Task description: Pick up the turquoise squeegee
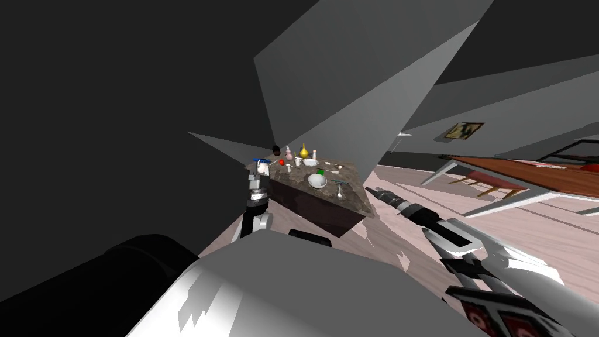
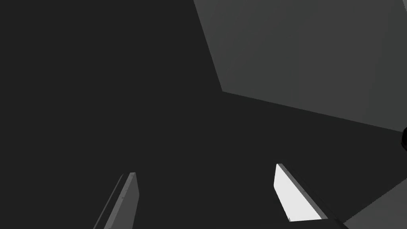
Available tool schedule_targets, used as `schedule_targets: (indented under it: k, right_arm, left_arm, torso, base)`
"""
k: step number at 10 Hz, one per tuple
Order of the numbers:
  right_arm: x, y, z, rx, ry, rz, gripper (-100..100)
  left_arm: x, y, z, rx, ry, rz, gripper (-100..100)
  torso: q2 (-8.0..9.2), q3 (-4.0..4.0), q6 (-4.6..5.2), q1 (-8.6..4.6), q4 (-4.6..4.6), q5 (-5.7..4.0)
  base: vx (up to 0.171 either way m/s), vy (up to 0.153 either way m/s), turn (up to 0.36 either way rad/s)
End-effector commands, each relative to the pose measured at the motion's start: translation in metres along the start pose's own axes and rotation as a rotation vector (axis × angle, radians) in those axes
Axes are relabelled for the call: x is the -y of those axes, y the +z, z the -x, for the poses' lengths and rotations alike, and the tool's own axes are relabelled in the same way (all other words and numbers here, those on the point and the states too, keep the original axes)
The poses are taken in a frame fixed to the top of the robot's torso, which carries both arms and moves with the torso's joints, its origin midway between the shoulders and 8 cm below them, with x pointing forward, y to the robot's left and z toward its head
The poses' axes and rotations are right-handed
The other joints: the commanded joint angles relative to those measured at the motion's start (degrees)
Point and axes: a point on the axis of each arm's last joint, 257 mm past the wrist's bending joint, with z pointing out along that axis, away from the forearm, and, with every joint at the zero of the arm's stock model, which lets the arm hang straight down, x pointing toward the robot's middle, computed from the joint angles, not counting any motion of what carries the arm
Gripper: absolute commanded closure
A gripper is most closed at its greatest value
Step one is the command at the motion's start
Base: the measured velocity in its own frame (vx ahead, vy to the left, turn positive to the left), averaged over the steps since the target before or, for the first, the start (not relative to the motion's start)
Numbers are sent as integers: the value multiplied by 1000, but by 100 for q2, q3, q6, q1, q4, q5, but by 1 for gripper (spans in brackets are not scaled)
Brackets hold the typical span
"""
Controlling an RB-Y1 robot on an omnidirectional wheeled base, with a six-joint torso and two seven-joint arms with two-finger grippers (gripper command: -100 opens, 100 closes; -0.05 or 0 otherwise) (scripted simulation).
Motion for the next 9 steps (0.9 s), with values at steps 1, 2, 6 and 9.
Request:
schedule_targets:
  k: [1, 2, 6, 9]
  right_arm:
    - [21, -11, -9, -67, -64, -30, -100]
    - [30, -15, -12, -74, -61, -50, -100]
    - [91, -62, -34, -266, -206, -150, -100]
    - [129, -102, -49, -397, -282, -219, -100]
  left_arm:
    - [0, 0, 0, 0, 0, 0, 0]
    - [0, 0, 0, 0, 0, 0, 0]
    - [0, 0, 0, 0, 0, 0, 0]
    - [0, 0, 0, 0, 0, 0, 0]
  torso:
    - [0, 0, 0, 0, 0, 0]
    - [-3, -2, -5, 10, -1, 1]
    - [-9, -6, 0, 22, -2, 5]
    - [-4, -3, -3, 16, -1, 4]
  base:
    - [31, 73, 191]
    - [34, 69, 120]
    - [52, 97, 217]
    - [63, 97, 210]
